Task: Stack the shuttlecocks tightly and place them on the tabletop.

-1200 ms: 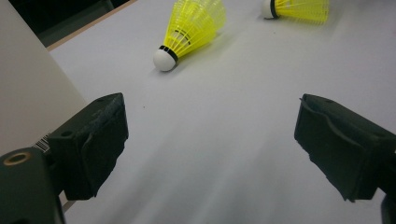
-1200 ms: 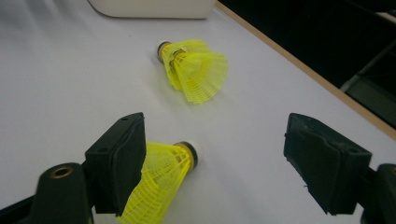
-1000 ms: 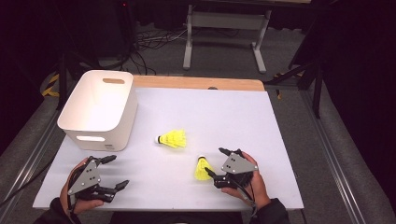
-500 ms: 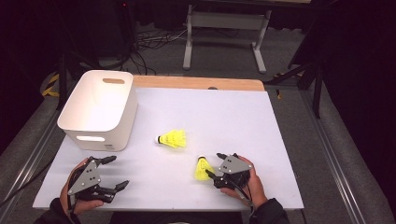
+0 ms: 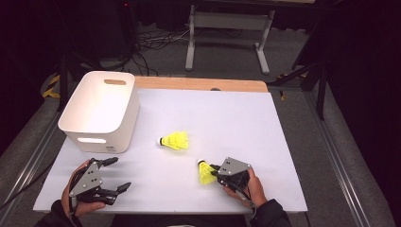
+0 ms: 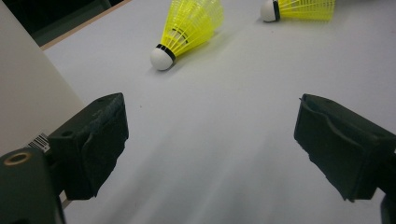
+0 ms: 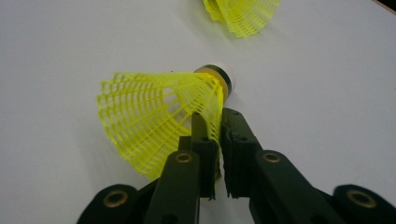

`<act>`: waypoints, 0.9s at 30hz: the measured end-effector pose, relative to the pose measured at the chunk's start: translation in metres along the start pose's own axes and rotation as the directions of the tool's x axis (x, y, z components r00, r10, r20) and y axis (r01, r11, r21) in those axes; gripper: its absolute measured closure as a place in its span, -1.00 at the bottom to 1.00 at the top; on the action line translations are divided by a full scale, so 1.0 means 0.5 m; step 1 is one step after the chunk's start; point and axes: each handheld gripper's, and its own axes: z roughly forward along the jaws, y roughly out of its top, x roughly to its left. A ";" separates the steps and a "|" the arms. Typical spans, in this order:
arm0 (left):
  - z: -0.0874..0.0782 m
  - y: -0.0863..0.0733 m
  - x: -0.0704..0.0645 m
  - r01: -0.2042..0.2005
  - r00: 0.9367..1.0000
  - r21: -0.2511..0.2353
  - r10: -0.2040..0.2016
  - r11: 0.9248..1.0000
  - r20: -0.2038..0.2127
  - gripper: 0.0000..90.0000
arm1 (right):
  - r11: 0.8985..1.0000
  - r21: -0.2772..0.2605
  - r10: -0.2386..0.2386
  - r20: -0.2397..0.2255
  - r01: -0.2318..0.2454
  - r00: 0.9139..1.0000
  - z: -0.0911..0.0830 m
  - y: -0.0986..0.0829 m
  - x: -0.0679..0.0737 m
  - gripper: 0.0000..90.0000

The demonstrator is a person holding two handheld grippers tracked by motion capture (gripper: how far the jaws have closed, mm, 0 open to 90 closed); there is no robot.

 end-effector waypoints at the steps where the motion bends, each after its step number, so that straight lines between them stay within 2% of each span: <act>1: 0.000 0.000 0.000 0.000 1.000 0.000 0.000 1.000 0.000 -0.76 | 1.000 0.000 0.000 0.000 0.000 1.000 0.000 0.000 0.000 0.89; 7: 0.005 -0.001 0.003 0.000 1.000 0.006 -0.001 1.000 0.005 -0.76 | 1.000 -0.008 0.019 -0.018 -0.019 1.000 -0.001 0.001 -0.004 0.97; 11: 0.000 -0.002 0.001 -0.006 1.000 -0.001 0.006 1.000 -0.002 -0.76 | 1.000 -0.007 0.012 -0.020 -0.012 1.000 0.001 0.004 -0.003 0.98; 21: 0.001 0.001 0.000 -0.020 1.000 -0.002 0.020 1.000 0.003 -0.76 | 1.000 -0.016 -0.009 0.006 0.009 1.000 -0.013 0.008 0.004 0.98; 27: 0.001 0.001 0.001 -0.011 1.000 -0.007 0.011 1.000 0.000 -0.76 | 1.000 -0.022 -0.010 0.010 0.011 1.000 -0.017 0.009 0.002 0.98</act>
